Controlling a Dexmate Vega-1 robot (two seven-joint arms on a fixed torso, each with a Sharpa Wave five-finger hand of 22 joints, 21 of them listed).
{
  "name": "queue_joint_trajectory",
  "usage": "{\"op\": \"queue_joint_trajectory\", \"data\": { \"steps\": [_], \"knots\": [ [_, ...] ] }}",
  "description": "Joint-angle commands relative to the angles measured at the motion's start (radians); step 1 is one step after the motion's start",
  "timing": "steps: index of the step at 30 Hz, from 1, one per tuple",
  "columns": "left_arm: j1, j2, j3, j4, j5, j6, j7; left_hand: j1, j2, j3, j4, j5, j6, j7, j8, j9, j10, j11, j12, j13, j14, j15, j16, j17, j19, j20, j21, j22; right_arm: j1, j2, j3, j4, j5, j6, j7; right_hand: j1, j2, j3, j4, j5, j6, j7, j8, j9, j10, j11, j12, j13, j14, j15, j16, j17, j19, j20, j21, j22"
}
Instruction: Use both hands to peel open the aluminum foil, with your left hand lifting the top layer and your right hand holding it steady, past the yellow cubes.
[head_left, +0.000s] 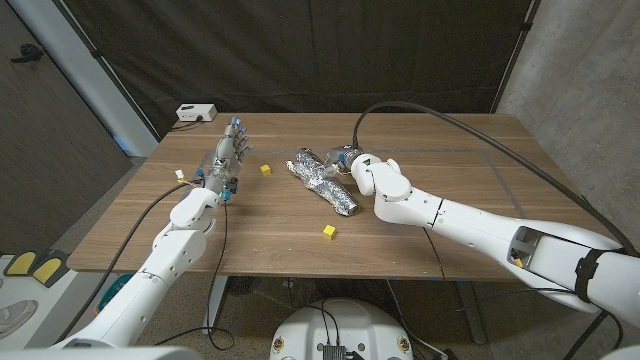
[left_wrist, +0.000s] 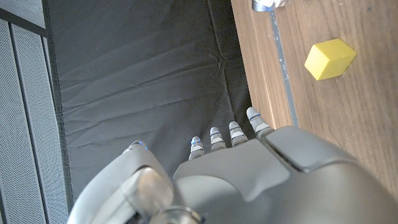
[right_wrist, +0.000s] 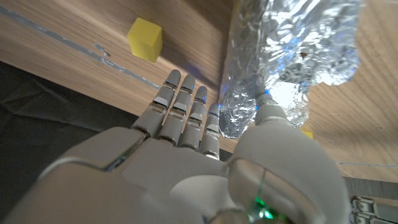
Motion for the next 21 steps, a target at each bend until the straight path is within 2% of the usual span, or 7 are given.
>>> {"op": "queue_joint_trajectory", "data": {
  "steps": [1, 7, 10, 12, 13, 17, 21],
  "knots": [
    [-0.004, -0.002, 0.001, 0.010, -0.008, -0.009, -0.010, 0.001, -0.010, -0.005, 0.002, 0.003, -0.004, 0.002, -0.001, 0.001, -0.003, 0.002, -0.007, 0.005, 0.006, 0.001, 0.000, 0.005, -0.028, 0.006, -0.002, 0.003, 0.041, 0.055, -0.027, 0.073, 0.032, 0.017, 0.078, 0.033, 0.013, 0.010, 0.002, -0.010, -0.032, 0.006, -0.012, 0.004, -0.040, 0.005, -0.022, 0.003, -0.066, -0.086, -0.030, 0.006, -0.033, 0.022, 0.000, 0.006],
    [-0.001, -0.002, 0.000, 0.009, -0.010, -0.011, -0.009, 0.000, -0.011, -0.007, 0.002, 0.003, -0.004, 0.002, -0.002, 0.001, -0.004, 0.002, -0.008, 0.006, 0.007, 0.001, 0.000, 0.005, -0.027, 0.006, -0.002, 0.003, 0.069, 0.072, -0.042, 0.102, 0.041, 0.010, 0.137, 0.069, 0.044, 0.019, -0.001, -0.025, -0.069, 0.005, -0.020, 0.005, -0.089, 0.009, -0.043, 0.002, -0.122, -0.070, -0.043, 0.008, -0.063, 0.049, -0.009, 0.000],
    [-0.001, -0.001, 0.001, 0.008, -0.010, -0.010, -0.008, 0.000, -0.011, -0.008, 0.003, 0.003, -0.004, 0.003, -0.003, 0.001, -0.004, 0.000, -0.008, 0.006, 0.007, 0.003, 0.000, 0.005, -0.026, 0.006, -0.002, 0.003, 0.076, 0.075, -0.045, 0.108, 0.044, 0.006, 0.155, 0.089, 0.054, 0.023, -0.005, -0.033, -0.077, 0.007, -0.020, 0.005, -0.100, 0.009, -0.046, 0.002, -0.132, -0.072, -0.042, 0.007, -0.052, 0.073, -0.005, -0.004],
    [-0.002, -0.002, 0.002, 0.009, -0.010, -0.011, -0.009, -0.001, -0.011, -0.008, 0.003, 0.003, -0.004, 0.003, -0.003, 0.001, -0.004, 0.002, -0.008, 0.006, 0.007, 0.003, 0.000, 0.005, -0.024, 0.006, -0.002, 0.003, 0.084, 0.079, -0.053, 0.114, 0.041, -0.005, 0.174, 0.115, 0.072, 0.035, -0.009, -0.038, -0.082, 0.003, -0.018, 0.005, -0.106, 0.006, -0.048, 0.001, -0.135, -0.075, -0.040, 0.007, -0.035, 0.075, 0.002, -0.008],
    [-0.003, -0.002, 0.003, 0.009, -0.009, -0.011, -0.010, -0.001, -0.011, -0.009, 0.003, 0.003, -0.004, 0.002, -0.003, 0.001, -0.005, 0.004, -0.009, 0.006, 0.007, 0.002, 0.000, 0.005, -0.024, 0.006, -0.003, 0.003, 0.087, 0.082, -0.056, 0.117, 0.040, -0.011, 0.183, 0.144, 0.093, 0.050, -0.015, -0.043, -0.087, -0.002, -0.017, 0.005, -0.112, 0.000, -0.049, 0.001, -0.138, -0.077, -0.038, 0.008, -0.031, 0.076, 0.003, -0.011],
    [-0.008, -0.003, 0.006, 0.014, -0.008, -0.012, -0.013, -0.001, -0.011, -0.010, 0.003, 0.004, -0.004, 0.001, -0.003, 0.001, -0.005, 0.003, -0.009, 0.006, 0.007, 0.003, 0.000, 0.005, -0.023, 0.006, -0.003, 0.003, 0.107, 0.094, -0.073, 0.135, 0.037, -0.037, 0.232, 0.219, 0.126, 0.087, -0.021, -0.057, -0.111, -0.012, -0.019, 0.006, -0.147, -0.010, -0.057, 0.001, -0.157, -0.089, -0.037, 0.010, -0.009, 0.074, 0.012, -0.018],
    [-0.012, -0.004, 0.008, 0.015, -0.007, -0.013, -0.014, -0.001, -0.011, -0.010, 0.003, 0.004, -0.004, 0.002, -0.004, 0.001, -0.004, 0.004, -0.009, 0.006, 0.007, 0.002, -0.001, 0.005, -0.022, 0.006, -0.003, 0.003, 0.122, 0.101, -0.076, 0.156, 0.057, -0.043, 0.283, 0.263, 0.133, 0.110, -0.008, -0.072, -0.143, -0.013, -0.021, 0.006, -0.179, -0.009, -0.061, 0.000, -0.204, -0.076, -0.040, 0.018, -0.011, 0.128, 0.010, -0.027]
  ]
}}
